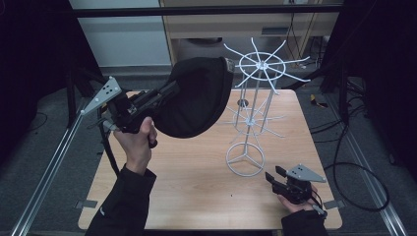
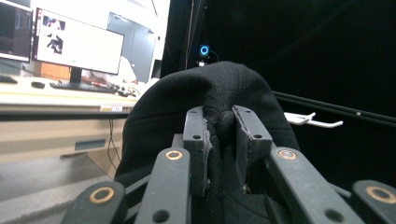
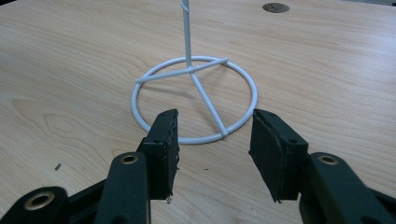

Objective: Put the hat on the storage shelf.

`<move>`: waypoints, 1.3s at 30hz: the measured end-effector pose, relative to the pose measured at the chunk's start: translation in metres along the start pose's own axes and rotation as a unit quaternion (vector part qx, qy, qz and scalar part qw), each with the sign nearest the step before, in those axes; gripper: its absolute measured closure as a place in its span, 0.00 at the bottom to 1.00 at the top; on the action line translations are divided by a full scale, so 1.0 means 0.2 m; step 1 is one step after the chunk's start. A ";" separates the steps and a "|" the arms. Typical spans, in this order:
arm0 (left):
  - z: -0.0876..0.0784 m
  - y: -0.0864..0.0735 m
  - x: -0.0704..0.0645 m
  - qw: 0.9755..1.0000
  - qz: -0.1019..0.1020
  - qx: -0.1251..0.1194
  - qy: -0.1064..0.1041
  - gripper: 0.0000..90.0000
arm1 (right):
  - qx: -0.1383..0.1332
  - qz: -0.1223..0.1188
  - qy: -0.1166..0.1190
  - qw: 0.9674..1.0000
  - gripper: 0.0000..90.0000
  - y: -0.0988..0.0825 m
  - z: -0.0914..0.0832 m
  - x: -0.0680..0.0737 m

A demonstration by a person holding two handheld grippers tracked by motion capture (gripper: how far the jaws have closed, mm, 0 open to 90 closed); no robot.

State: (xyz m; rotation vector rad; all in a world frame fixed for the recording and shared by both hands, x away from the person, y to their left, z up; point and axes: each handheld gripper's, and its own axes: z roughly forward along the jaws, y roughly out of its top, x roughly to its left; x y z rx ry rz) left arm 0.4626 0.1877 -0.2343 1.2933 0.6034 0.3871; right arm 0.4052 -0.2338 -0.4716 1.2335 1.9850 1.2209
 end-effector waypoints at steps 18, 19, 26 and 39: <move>0.05 -0.14 0.02 0.998 0.000 0.065 0.000 0.84 | 0.003 -0.003 0.004 1.000 0.58 0.00 0.01 0.01; 0.06 -0.15 0.01 0.998 0.002 0.069 0.001 0.84 | 0.004 -0.003 0.005 1.000 0.58 0.00 0.01 0.01; 0.09 -0.20 0.01 0.996 0.007 0.087 0.005 0.84 | 0.005 -0.003 0.004 1.000 0.58 0.00 0.01 0.01; 0.11 -0.26 -0.01 0.993 0.039 0.107 0.013 0.80 | 0.008 -0.005 0.004 1.000 0.57 -0.01 0.01 0.01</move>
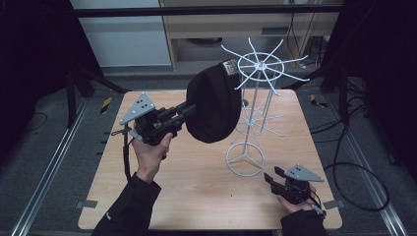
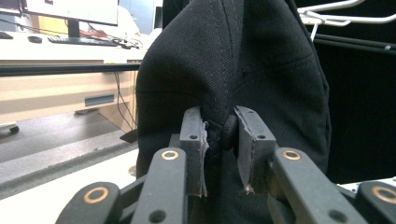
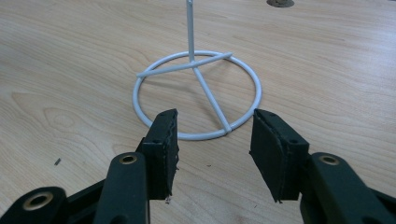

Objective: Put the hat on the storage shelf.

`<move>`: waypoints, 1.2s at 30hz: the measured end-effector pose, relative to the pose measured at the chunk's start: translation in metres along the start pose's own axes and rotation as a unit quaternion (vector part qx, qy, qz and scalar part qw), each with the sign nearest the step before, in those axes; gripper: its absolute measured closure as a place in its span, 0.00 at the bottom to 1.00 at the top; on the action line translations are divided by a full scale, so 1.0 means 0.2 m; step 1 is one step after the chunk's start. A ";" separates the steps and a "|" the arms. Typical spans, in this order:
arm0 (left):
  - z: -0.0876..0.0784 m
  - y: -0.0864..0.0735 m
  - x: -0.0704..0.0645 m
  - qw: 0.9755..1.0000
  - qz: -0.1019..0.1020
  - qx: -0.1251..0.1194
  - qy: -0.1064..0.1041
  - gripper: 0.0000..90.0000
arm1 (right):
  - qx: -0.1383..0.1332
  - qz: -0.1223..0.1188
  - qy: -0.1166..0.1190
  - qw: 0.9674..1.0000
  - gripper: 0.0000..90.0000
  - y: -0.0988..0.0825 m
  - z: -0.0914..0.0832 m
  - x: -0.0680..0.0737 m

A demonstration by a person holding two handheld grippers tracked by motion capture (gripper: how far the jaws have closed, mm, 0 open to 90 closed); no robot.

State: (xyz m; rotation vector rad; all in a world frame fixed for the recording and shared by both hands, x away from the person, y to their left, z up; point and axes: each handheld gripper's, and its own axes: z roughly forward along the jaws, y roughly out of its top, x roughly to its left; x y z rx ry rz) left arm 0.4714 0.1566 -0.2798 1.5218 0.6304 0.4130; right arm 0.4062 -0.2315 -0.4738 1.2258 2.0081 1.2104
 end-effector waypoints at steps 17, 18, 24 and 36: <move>-0.09 -0.06 0.00 1.000 0.023 0.010 0.005 0.50 | 0.000 0.002 -0.003 1.000 0.55 0.00 0.00 0.00; -0.11 -0.07 0.00 1.000 0.024 0.011 0.007 0.48 | -0.001 0.001 -0.004 1.000 0.55 0.00 0.00 -0.01; -0.27 -0.17 0.05 0.998 0.030 0.025 0.040 0.41 | -0.001 0.006 -0.008 1.000 0.53 -0.01 0.00 -0.01; -0.52 -0.64 0.24 0.982 0.008 0.135 0.129 0.34 | -0.002 0.018 -0.033 0.999 0.42 -0.03 -0.01 -0.04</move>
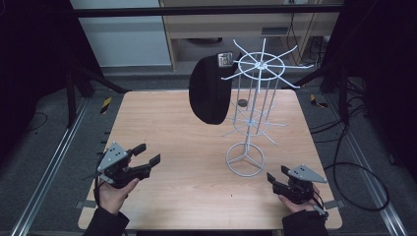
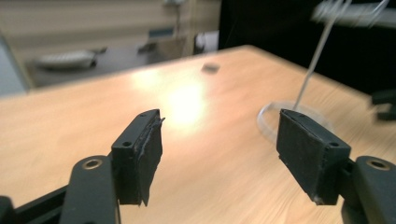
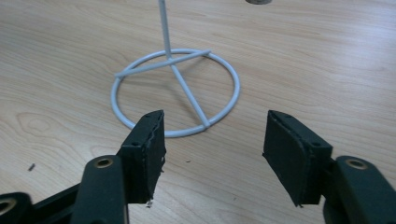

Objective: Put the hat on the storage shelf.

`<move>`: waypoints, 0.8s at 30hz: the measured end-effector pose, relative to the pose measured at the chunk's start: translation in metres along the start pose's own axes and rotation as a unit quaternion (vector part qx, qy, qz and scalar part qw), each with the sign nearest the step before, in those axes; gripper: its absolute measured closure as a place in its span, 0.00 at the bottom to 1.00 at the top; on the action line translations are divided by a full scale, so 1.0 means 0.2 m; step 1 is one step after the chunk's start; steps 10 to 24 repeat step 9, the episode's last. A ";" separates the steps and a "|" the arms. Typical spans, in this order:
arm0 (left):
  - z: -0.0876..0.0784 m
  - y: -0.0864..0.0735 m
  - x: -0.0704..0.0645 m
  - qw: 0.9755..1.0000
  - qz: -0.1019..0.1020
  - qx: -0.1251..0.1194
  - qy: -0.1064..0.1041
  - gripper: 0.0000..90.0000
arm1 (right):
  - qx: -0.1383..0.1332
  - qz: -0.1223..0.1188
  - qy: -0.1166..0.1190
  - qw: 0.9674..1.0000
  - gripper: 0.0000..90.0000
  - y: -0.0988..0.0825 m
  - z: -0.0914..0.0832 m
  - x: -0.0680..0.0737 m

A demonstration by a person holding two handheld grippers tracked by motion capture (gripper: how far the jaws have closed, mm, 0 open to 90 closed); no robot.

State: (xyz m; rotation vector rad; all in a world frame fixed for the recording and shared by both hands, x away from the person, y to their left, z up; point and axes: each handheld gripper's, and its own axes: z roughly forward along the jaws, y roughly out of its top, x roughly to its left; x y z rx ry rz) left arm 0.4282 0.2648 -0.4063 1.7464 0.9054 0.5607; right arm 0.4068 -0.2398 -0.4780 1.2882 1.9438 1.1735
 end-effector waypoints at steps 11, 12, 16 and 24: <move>-0.01 -0.32 0.16 0.994 -0.022 0.093 0.052 0.28 | 0.003 -0.001 -0.018 1.000 0.31 -0.01 0.02 -0.02; -0.01 -0.32 0.16 0.994 -0.022 0.093 0.052 0.28 | 0.003 -0.001 -0.018 1.000 0.31 -0.01 0.02 -0.02; -0.01 -0.32 0.16 0.994 -0.022 0.093 0.052 0.28 | 0.003 -0.001 -0.018 1.000 0.31 -0.01 0.02 -0.02; -0.01 -0.32 0.16 0.994 -0.022 0.093 0.052 0.28 | 0.003 -0.001 -0.018 1.000 0.31 -0.01 0.02 -0.02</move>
